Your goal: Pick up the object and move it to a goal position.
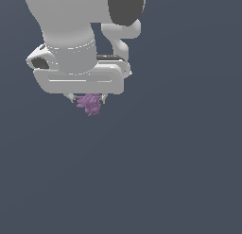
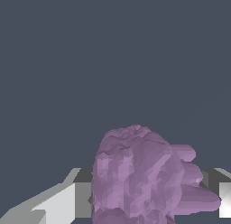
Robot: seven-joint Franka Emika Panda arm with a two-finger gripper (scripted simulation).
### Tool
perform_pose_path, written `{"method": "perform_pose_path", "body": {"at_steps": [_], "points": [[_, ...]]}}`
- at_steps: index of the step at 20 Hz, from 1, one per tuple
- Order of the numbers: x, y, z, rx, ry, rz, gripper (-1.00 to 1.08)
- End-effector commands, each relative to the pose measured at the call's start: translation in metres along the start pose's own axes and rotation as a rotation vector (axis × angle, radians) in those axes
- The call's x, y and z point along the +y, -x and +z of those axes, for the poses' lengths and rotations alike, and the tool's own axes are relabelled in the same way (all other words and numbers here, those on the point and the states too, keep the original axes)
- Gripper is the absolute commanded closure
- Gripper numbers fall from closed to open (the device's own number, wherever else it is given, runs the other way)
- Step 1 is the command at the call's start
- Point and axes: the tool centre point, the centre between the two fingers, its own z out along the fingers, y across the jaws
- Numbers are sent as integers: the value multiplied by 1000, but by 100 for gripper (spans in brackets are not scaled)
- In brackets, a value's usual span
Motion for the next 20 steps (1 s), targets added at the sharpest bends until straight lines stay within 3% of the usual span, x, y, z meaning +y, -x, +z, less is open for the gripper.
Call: {"method": "perform_pose_path", "body": {"at_steps": [1, 10, 20], "points": [[4, 0, -24, -1, 0, 0, 108], [15, -4, -83, -1, 0, 0, 108], [19, -7, -107, -1, 0, 0, 108]]}}
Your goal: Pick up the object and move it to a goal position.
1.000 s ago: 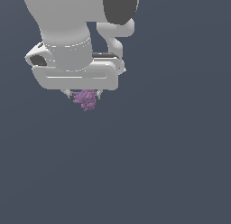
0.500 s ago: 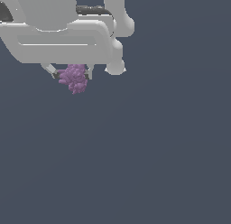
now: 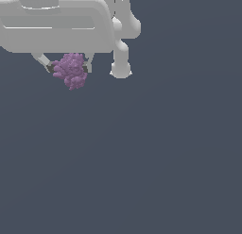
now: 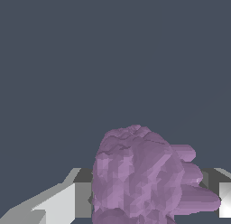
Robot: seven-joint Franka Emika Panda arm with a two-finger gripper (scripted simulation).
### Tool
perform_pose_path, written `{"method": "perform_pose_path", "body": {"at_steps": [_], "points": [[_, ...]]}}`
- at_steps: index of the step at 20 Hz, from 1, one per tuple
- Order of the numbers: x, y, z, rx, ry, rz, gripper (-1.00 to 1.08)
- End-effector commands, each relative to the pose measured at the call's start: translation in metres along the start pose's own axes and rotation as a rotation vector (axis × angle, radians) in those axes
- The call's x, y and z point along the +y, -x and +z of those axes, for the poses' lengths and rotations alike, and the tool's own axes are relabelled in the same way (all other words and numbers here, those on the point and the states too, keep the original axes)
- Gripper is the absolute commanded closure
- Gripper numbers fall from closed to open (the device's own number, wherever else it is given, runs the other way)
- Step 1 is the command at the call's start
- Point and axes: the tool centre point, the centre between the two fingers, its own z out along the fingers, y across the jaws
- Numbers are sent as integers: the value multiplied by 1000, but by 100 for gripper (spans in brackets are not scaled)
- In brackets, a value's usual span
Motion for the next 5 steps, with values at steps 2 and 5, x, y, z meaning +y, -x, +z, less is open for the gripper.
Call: {"method": "perform_pose_path", "body": {"at_steps": [2, 5], "points": [[1, -1, -3, 0, 0, 0, 108], [1, -1, -4, 0, 0, 0, 108]]}}
